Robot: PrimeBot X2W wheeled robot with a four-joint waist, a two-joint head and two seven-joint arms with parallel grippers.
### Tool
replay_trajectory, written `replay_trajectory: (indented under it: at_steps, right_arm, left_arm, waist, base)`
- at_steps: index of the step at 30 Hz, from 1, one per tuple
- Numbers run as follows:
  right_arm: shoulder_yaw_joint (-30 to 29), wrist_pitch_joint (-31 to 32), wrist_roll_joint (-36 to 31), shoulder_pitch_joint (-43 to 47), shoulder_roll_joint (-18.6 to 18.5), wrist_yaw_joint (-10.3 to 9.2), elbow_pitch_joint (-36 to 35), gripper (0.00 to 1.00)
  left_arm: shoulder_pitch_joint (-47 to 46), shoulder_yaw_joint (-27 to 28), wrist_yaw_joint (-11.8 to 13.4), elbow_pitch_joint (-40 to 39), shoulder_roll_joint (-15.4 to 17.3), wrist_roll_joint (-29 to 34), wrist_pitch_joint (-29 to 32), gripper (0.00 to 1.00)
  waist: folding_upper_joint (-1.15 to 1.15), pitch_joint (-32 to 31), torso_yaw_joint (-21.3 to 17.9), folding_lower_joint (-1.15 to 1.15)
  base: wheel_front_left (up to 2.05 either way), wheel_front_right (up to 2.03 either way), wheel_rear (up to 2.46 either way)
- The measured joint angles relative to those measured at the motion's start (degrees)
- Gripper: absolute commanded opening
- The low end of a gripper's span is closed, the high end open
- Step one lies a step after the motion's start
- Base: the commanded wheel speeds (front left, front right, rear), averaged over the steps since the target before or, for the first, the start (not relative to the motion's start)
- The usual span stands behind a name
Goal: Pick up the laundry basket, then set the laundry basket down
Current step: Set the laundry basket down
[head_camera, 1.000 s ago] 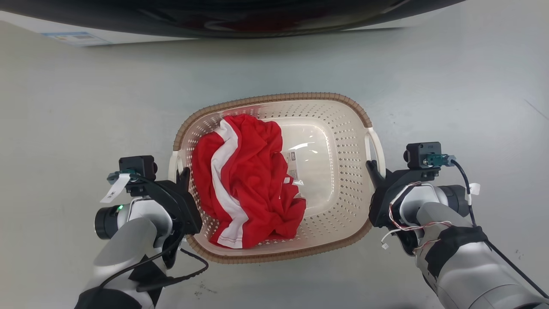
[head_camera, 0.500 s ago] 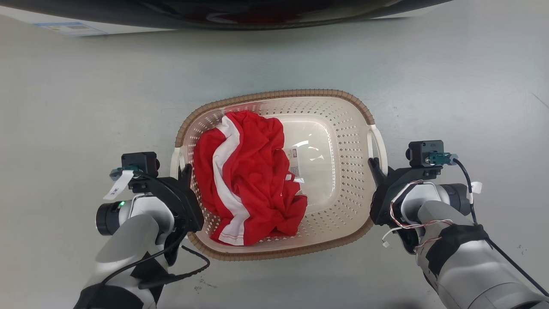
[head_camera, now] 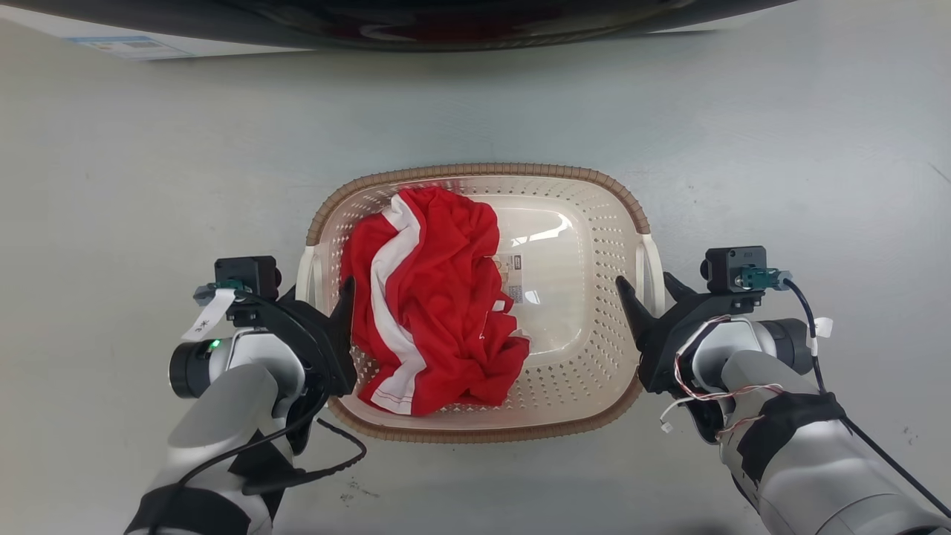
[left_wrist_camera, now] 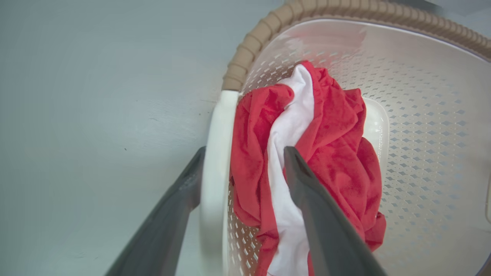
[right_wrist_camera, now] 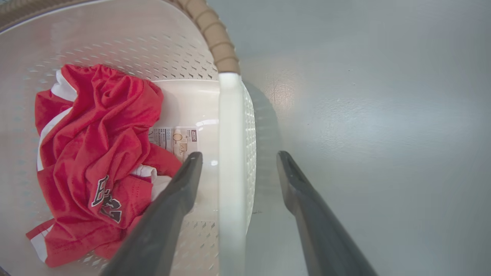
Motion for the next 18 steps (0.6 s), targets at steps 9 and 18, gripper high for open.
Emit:
replay_trajectory:
  at_steps: [9, 18]
  right_arm:
    - [0.60, -0.67, 0.08, 0.15, 0.00, 0.12, 0.64, 1.00]
    - [0.52, -3.82, 0.08, 1.43, -0.09, 0.59, 1.71, 1.00]
  left_arm:
    - [-0.37, 0.01, -0.25, 0.25, -0.02, -0.13, -0.80, 1.00]
    - [0.49, -1.49, -0.38, 0.15, 0.96, 1.18, -3.71, 1.00]
  waist:
    - [0.00, -1.78, 0.01, 0.00]
    - [0.00, -6.14, -0.60, 0.00]
  base:
    - [0.00, 0.00, 0.00]
    - [0.00, 0.00, 0.00]
